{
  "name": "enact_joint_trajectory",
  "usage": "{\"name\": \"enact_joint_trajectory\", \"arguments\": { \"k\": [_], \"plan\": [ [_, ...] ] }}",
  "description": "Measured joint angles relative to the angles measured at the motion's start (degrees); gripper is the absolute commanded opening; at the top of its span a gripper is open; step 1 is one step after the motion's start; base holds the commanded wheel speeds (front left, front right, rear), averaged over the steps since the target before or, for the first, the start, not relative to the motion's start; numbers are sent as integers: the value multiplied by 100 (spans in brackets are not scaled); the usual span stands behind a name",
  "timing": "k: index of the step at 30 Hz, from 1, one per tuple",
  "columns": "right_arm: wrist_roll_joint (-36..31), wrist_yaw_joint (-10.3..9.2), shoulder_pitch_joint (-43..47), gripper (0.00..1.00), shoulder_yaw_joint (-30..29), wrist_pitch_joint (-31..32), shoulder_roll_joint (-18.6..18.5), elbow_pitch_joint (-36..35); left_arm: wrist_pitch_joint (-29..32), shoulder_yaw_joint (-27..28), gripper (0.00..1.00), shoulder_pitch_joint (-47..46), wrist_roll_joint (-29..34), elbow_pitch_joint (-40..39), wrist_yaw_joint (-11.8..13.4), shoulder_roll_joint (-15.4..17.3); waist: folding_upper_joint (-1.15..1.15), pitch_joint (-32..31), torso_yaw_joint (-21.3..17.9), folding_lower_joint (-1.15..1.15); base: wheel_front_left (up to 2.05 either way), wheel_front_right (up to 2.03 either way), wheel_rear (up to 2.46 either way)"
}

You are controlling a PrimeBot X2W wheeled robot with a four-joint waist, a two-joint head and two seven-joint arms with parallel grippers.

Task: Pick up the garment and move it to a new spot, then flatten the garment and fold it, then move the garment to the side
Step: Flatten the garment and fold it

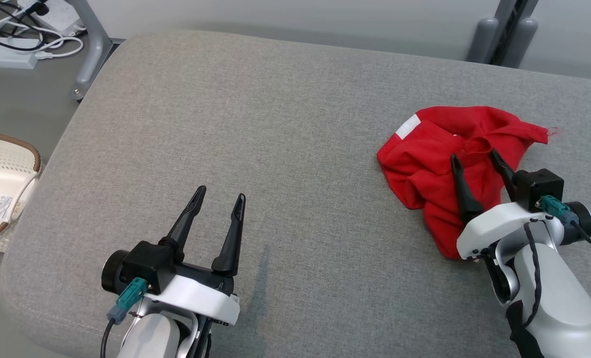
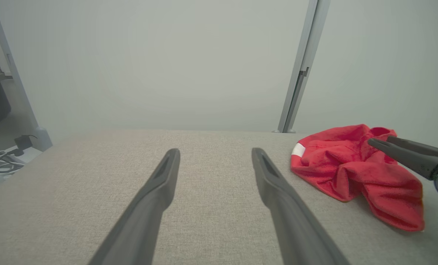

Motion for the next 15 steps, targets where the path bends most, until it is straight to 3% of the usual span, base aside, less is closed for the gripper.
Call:
{"name": "enact_joint_trajectory", "arguments": {
  "k": [1,2,3,10,15],
  "plan": [
    [2,0,-47,100,-7,0,-23,70,0,-7,100,1,-1,8,0,0,0,15,25,0,0,0,0],
    [20,0,-101,89,-8,0,-35,179,0,-13,100,-1,-3,10,0,0,0,24,48,0,0,0,0],
    [57,0,-146,0,-2,-1,-37,292,0,-19,100,-1,-4,14,0,-1,0,30,69,0,0,0,0],
    [16,0,-382,0,96,0,-108,390,0,-75,100,-9,-64,41,34,0,0,-22,174,0,0,0,0],
    [14,0,-559,0,516,0,-74,268,0,-87,100,7,-108,74,75,0,0,-169,203,0,0,0,0]
  ]
}}
